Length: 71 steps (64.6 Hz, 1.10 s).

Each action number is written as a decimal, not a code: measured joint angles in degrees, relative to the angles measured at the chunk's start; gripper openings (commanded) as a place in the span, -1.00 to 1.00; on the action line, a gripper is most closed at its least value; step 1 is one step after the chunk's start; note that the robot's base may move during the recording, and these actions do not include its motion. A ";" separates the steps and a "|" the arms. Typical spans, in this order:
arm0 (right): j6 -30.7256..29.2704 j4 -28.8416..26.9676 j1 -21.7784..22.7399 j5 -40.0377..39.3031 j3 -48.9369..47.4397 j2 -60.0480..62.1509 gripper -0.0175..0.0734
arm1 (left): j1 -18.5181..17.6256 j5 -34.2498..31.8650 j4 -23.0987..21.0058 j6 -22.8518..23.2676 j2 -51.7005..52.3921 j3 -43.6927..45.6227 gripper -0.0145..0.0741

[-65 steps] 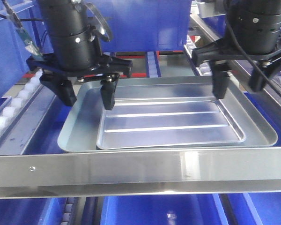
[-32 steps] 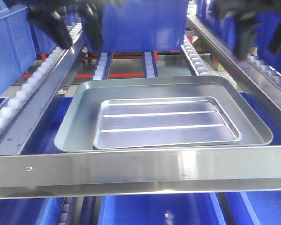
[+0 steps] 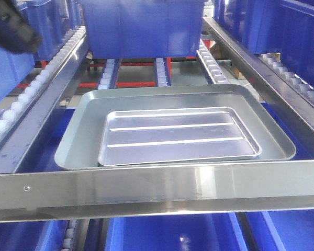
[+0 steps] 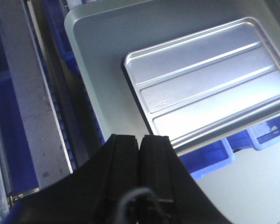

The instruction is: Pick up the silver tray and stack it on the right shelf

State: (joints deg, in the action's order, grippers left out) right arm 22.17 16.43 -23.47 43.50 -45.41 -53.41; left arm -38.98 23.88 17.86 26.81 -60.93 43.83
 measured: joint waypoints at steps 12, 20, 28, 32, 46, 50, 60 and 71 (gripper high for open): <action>-0.45 0.00 0.00 -4.63 9.59 14.45 -0.49 | 0.00 -7.79 0.96 0.00 13.66 -12.00 -0.90; -0.59 0.00 0.00 -5.31 12.12 23.72 -0.49 | 0.00 -7.42 1.34 0.00 23.51 -14.17 -0.90; -0.59 0.10 0.00 -5.68 12.54 32.26 -0.49 | 0.00 -6.82 1.45 0.00 32.50 -14.32 -0.90; -0.72 0.10 0.00 -6.19 12.54 35.61 -0.49 | 0.00 -6.67 1.45 0.00 36.15 -14.32 -0.90; -0.72 0.22 0.00 -7.41 12.54 39.84 -0.49 | 0.00 -6.55 1.58 0.00 42.50 -14.32 -0.90; -0.72 0.22 0.00 -7.41 12.54 39.84 -0.49 | 0.00 -6.44 1.58 0.00 42.60 -14.32 -0.90; -0.72 0.22 0.00 -7.41 12.54 39.84 -0.49 | 0.00 -6.36 1.58 0.00 42.60 -14.36 -0.90; -0.72 0.22 0.00 -7.41 12.54 39.84 -0.49 | 0.00 -6.36 1.58 0.00 42.60 -14.45 -0.90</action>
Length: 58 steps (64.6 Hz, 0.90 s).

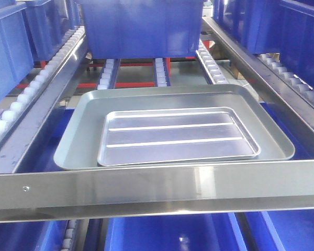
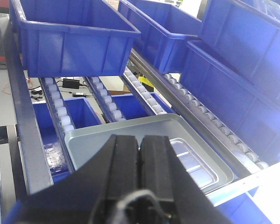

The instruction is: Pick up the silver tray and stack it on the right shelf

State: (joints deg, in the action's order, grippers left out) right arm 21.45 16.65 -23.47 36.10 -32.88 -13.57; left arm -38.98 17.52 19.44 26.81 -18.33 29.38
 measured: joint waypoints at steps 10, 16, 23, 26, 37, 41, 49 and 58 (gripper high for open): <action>0.00 0.00 0.00 0.00 0.00 0.00 -0.49 | 0.00 0.00 -0.42 0.00 0.00 0.00 -0.90; 0.00 0.00 0.00 0.00 0.00 0.00 -0.49 | 0.00 0.28 -5.33 -3.60 0.03 -0.52 -0.90; 0.00 0.00 0.00 0.00 0.00 0.00 -0.49 | 0.00 1.12 -13.39 -17.79 0.48 -1.24 -0.90; 0.00 0.00 0.00 0.00 0.00 0.00 -0.49 | 0.30 1.12 -15.12 -21.53 0.58 -1.86 -0.90; 0.00 0.00 0.00 0.00 0.00 0.00 -0.49 | 8.80 0.76 -19.44 -25.20 3.88 -7.76 -0.90; 0.00 0.00 0.00 0.00 0.00 0.00 -0.49 | 12.69 -0.79 -20.45 -26.81 6.53 -11.06 -0.90; 0.00 0.00 0.00 0.00 0.00 0.00 -0.49 | 21.55 -3.40 -23.68 -30.54 13.93 -18.62 -0.90; 0.00 0.00 0.00 0.00 0.00 0.03 -0.49 | 29.87 -5.50 -25.64 -31.92 18.72 -25.69 -0.90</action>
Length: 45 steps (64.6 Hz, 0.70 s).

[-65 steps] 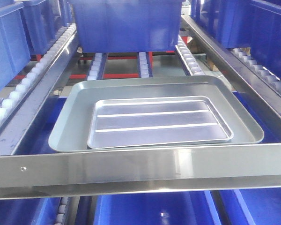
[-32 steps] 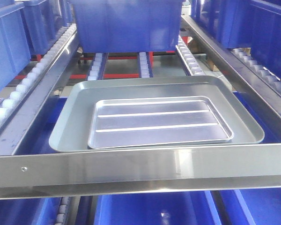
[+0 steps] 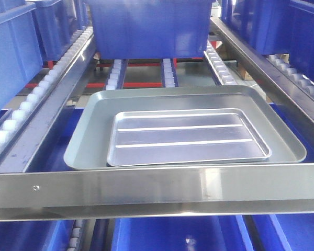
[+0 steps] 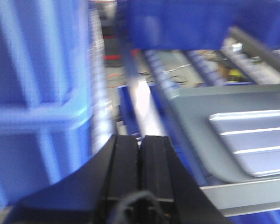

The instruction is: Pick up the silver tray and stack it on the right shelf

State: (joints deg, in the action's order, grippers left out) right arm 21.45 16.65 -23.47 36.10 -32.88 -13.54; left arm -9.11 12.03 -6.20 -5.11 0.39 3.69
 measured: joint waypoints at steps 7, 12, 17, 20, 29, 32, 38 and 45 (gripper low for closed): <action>-0.09 0.00 0.00 0.00 0.00 0.00 -0.49 | 4.97 -6.96 -0.23 -0.27 0.13 -5.16 -0.90; -0.09 0.00 0.00 0.00 0.00 0.00 -0.49 | 6.55 -9.60 -0.33 -0.26 0.23 -5.32 -0.90; -0.09 0.00 0.00 0.00 0.00 0.00 -0.49 | 6.98 -11.22 -0.35 -0.26 0.23 -5.41 -0.90; -0.09 0.00 0.00 0.00 0.00 0.00 -0.49 | 7.02 -11.36 -0.46 -0.26 0.23 -5.41 -0.90; -0.09 0.00 0.00 0.00 0.00 0.00 -0.49 | 7.02 -11.36 -0.46 -0.26 0.23 -5.41 -0.90; -0.09 0.00 0.00 0.00 0.00 0.00 -0.49 | 7.02 -11.36 -0.46 -0.26 0.23 -5.41 -0.90; -0.09 0.00 0.00 0.00 0.00 0.00 -0.49 | 7.02 -11.40 -0.61 -0.26 0.23 -5.41 -0.90; -0.09 0.00 0.00 0.00 0.00 0.00 -0.49 | 7.02 -11.40 -0.61 -0.26 0.23 -5.41 -0.90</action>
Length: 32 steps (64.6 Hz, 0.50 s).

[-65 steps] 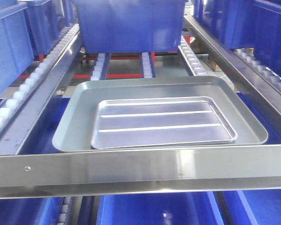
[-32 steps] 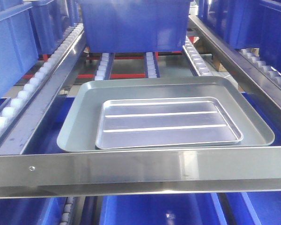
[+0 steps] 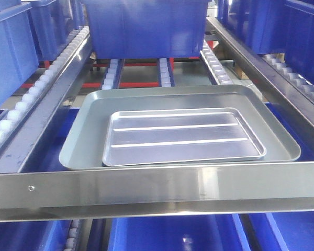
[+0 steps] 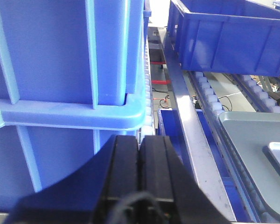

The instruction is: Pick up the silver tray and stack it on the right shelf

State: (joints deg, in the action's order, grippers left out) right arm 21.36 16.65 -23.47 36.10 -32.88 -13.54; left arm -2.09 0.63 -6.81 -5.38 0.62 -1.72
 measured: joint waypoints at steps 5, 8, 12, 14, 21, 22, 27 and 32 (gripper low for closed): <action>0.00 0.00 0.00 0.00 0.00 0.00 -0.49 | 0.00 0.00 0.00 0.00 0.00 0.00 -0.90; 0.00 0.00 0.00 0.00 0.00 0.00 -0.49 | 0.00 0.00 0.00 0.00 0.00 0.00 -0.90; 0.00 0.00 0.00 0.00 0.00 0.00 -0.49 | 0.00 -0.10 0.00 0.00 0.00 0.00 -0.90; 0.00 0.00 0.00 0.00 0.00 0.00 -0.49 | 0.00 -0.09 0.00 0.00 0.00 0.00 -0.90; 0.00 0.00 0.00 0.00 0.00 0.00 -0.49 | 0.00 -0.09 0.00 0.00 0.00 0.00 -0.90; 0.00 0.00 0.00 0.00 0.00 0.00 -0.49 | 0.00 -0.09 0.00 0.00 0.00 0.00 -0.90; 0.00 0.00 0.00 0.00 0.00 0.00 -0.49 | 0.00 -0.09 0.00 0.00 0.00 0.00 -0.90; 0.00 0.00 0.00 -0.34 0.00 0.00 -0.49 | 0.00 -0.09 0.00 0.00 0.00 0.00 -0.90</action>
State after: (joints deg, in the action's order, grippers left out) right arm 21.36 16.65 -23.47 35.75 -32.88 -13.54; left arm -2.09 0.54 -6.81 -5.38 0.62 -1.72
